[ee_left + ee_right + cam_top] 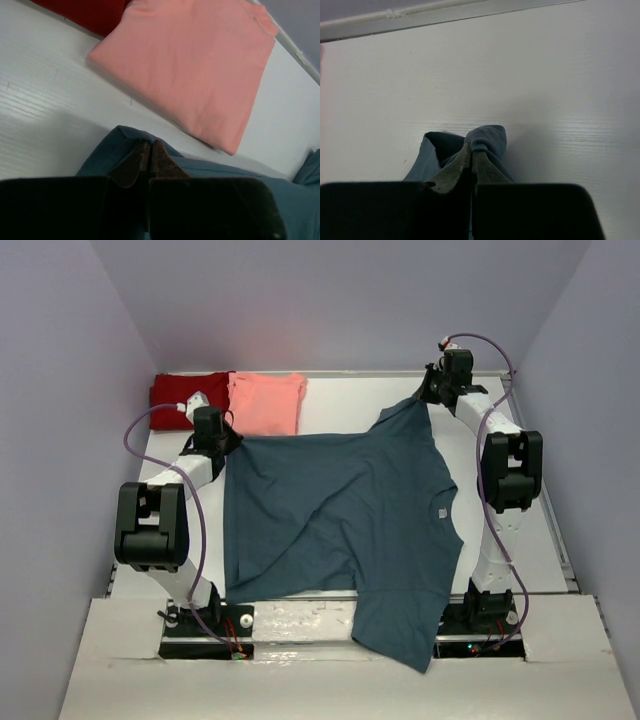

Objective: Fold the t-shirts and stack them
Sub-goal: Flatten out the tshirt

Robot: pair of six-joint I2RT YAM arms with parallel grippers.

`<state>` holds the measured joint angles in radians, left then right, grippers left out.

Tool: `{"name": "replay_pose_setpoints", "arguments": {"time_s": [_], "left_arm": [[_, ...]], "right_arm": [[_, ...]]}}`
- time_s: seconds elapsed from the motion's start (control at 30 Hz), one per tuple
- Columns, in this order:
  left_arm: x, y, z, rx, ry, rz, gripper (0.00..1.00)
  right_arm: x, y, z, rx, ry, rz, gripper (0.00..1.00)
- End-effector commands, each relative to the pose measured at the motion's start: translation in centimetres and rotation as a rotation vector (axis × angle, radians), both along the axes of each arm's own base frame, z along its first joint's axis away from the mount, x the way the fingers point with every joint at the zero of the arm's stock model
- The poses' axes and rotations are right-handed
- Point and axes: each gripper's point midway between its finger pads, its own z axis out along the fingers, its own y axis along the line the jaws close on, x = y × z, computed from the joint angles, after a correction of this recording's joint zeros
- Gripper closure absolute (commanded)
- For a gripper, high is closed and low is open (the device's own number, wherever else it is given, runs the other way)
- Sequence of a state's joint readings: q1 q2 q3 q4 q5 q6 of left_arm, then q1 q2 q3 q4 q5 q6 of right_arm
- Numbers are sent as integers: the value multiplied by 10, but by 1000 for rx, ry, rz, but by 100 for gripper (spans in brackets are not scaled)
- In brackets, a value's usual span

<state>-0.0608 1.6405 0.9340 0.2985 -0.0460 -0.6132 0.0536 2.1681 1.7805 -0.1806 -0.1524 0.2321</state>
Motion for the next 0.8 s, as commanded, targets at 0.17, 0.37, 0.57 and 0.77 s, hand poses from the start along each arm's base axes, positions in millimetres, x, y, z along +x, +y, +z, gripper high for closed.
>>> {"name": "replay_pose_setpoints", "arguments": {"time_s": [0.17, 0.37, 0.57, 0.77], "left_arm": [[25, 15, 25, 32, -95, 44, 100], [36, 15, 26, 42, -103, 35, 99], [32, 11, 50, 44, -178, 5, 50], [12, 17, 95, 50, -303, 35, 10]], "right_arm": [[19, -6, 21, -18, -69, -25, 100], [19, 1, 13, 1, -49, 6, 85], [15, 5, 14, 21, -42, 19, 17], [-2, 6, 41, 32, -79, 26, 15]]}}
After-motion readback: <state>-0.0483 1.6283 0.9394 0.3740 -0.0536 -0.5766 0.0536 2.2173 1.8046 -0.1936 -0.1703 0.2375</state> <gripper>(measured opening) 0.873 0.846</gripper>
